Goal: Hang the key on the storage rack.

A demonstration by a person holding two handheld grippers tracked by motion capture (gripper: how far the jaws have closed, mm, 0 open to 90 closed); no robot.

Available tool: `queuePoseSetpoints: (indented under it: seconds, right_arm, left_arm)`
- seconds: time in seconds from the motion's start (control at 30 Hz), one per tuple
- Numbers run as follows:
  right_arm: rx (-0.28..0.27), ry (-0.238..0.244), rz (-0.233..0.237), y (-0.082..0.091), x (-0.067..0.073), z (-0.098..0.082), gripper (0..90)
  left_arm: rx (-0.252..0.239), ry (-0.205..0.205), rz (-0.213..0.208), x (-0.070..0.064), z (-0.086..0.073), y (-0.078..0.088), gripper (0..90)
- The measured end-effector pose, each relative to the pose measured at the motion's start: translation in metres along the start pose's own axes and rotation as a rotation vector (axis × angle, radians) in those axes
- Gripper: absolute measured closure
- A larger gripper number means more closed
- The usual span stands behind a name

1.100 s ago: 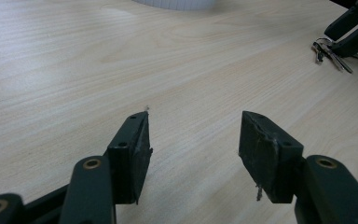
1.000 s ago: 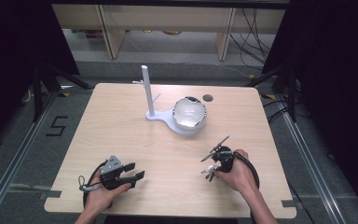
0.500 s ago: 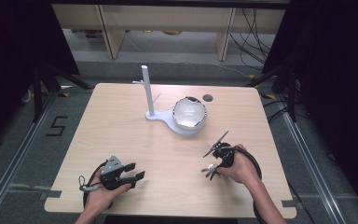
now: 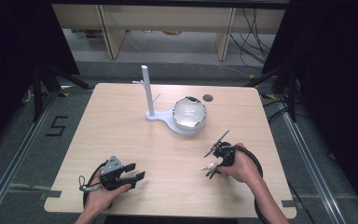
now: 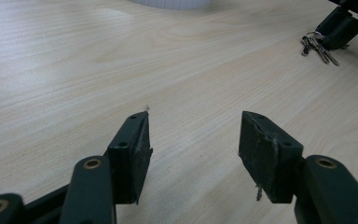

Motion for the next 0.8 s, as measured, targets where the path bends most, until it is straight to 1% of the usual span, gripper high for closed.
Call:
queuePoseSetpoints:
  seconds: [0.03, 0.1, 0.17, 0.2, 0.23, 0.27, 0.3, 0.33, 0.4, 0.47, 0.5, 0.53, 0.6, 0.77, 0.8]
  right_arm:
    - [-0.001, -0.012, 0.003, 0.0, 0.001, 0.0, 68.4]
    - [-0.003, -0.003, 0.003, 0.0, 0.0, 0.0, 68.4]
    - [-0.006, -0.031, 0.024, 0.001, -0.001, 0.0, 68.6]
    - [-0.015, -0.022, 0.033, 0.001, -0.002, 0.001, 68.8]
    - [-0.018, -0.026, 0.034, 0.001, -0.003, 0.001, 68.8]
    - [-0.016, -0.043, 0.033, 0.002, -0.002, 0.0, 68.8]
    - [-0.016, -0.047, 0.042, 0.003, -0.002, 0.0, 68.8]
    - [-0.015, -0.04, 0.045, 0.004, -0.003, 0.0, 68.8]
    - [-0.015, -0.055, 0.054, 0.006, -0.002, 0.0, 68.8]
    - [-0.011, -0.063, 0.063, 0.006, -0.002, -0.001, 68.8]
    - [-0.007, -0.056, 0.07, 0.006, -0.002, -0.001, 68.8]
    - [-0.009, -0.07, 0.076, 0.006, -0.001, -0.001, 68.8]
    - [-0.012, -0.078, 0.073, 0.007, -0.002, -0.001, 68.9]
    - [-0.001, -0.075, 0.063, 0.013, -0.002, 0.0, 68.9]
    - [-0.001, -0.072, 0.061, 0.015, -0.003, 0.0, 69.0]
  left_arm:
    - [0.0, 0.0, 0.0, 0.0, 0.0, 0.0, 42.6]
    - [0.001, -0.004, -0.001, 0.0, 0.0, 0.0, 42.6]
    - [0.002, -0.002, -0.003, 0.0, 0.0, 0.001, 42.5]
    - [0.006, -0.004, -0.003, 0.0, -0.001, 0.001, 42.5]
    - [0.004, -0.003, -0.002, 0.0, -0.001, 0.001, 42.5]
    - [0.005, -0.002, -0.003, 0.0, -0.001, 0.001, 42.5]
    - [0.005, -0.001, -0.002, 0.0, -0.001, 0.0, 42.5]
    - [0.006, -0.002, -0.002, 0.0, -0.001, 0.0, 42.5]
    - [0.003, 0.011, -0.004, -0.001, -0.001, 0.0, 42.5]
    - [0.003, -0.005, -0.003, 0.0, 0.0, 0.0, 42.5]
    - [0.002, -0.003, -0.002, 0.0, 0.0, 0.001, 42.5]
    - [0.002, -0.002, -0.003, -0.001, 0.0, 0.001, 42.5]
    - [0.003, -0.003, -0.003, -0.001, -0.001, 0.001, 42.5]
    - [0.007, 0.003, -0.003, -0.001, -0.001, 0.0, 42.5]
    - [0.012, -0.002, 0.006, -0.001, -0.001, 0.001, 42.5]
Point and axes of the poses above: each handheld gripper's, and its own axes: y roughly backward along the jaws, z roughly out of its top, x roughly to its left, the point moved 9 cm from there along -y, roughly forward along the jaws, and after that the axes turned 3 degrees about -y, right-handed, at the moved point
